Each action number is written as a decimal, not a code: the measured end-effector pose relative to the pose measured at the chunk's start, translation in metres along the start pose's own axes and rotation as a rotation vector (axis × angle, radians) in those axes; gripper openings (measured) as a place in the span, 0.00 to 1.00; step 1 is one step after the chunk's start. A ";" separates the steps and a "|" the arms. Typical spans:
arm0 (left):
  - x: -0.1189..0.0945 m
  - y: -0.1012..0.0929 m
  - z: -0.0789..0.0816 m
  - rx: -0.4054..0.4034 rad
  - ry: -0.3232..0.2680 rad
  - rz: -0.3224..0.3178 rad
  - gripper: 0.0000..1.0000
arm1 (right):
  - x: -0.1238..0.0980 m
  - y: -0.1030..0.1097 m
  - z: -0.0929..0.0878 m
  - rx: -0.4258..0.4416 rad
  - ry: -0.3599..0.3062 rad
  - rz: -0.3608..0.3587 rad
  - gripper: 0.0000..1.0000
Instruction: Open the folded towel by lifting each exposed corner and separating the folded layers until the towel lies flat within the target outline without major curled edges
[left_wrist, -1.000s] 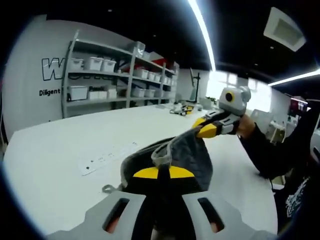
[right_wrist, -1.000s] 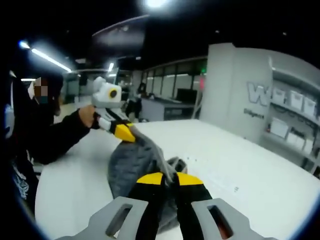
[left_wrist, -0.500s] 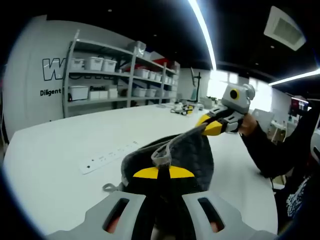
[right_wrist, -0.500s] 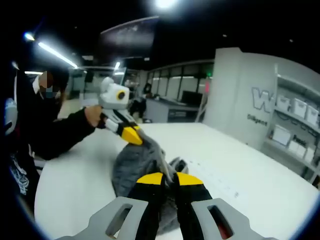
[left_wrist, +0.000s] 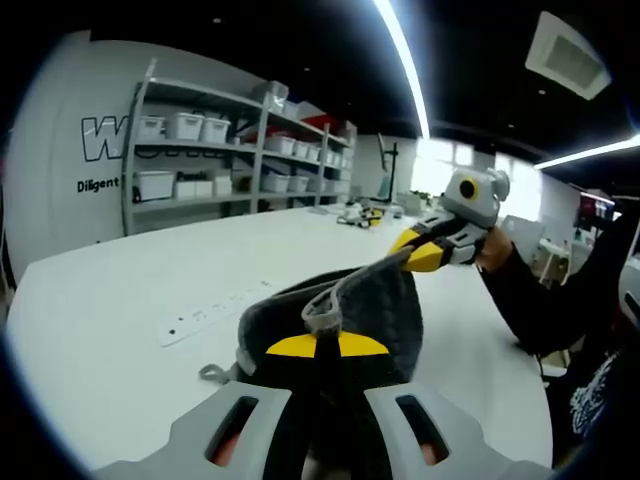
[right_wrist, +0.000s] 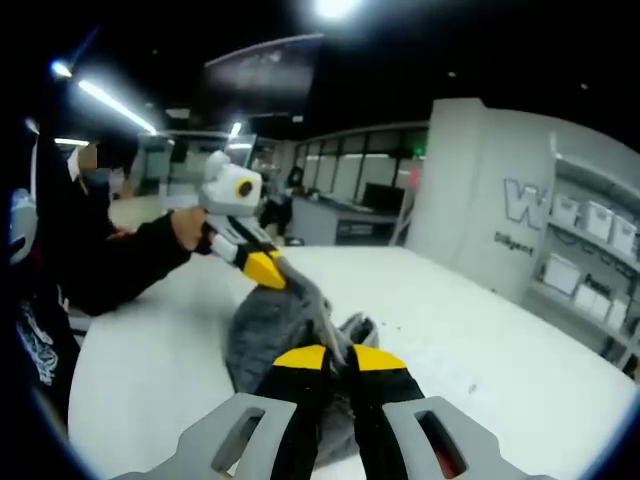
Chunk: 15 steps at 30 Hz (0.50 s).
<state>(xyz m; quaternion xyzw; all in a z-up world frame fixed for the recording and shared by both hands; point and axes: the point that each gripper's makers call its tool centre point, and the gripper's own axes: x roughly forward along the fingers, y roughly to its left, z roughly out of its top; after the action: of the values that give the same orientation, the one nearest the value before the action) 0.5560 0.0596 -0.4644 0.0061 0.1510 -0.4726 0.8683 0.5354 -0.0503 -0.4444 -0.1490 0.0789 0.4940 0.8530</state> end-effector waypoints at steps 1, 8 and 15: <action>-0.001 -0.001 0.000 0.000 -0.002 0.000 0.03 | -0.001 0.001 0.000 0.000 -0.001 -0.001 0.04; -0.004 -0.004 -0.004 -0.001 -0.002 0.001 0.03 | -0.002 0.006 0.002 -0.014 -0.005 0.003 0.04; -0.004 -0.016 -0.013 0.006 -0.008 -0.014 0.03 | -0.004 0.010 -0.002 -0.022 0.004 0.004 0.04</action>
<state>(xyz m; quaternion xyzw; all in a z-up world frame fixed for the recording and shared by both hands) 0.5374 0.0567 -0.4738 0.0055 0.1461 -0.4792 0.8655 0.5243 -0.0499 -0.4470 -0.1591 0.0753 0.4963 0.8501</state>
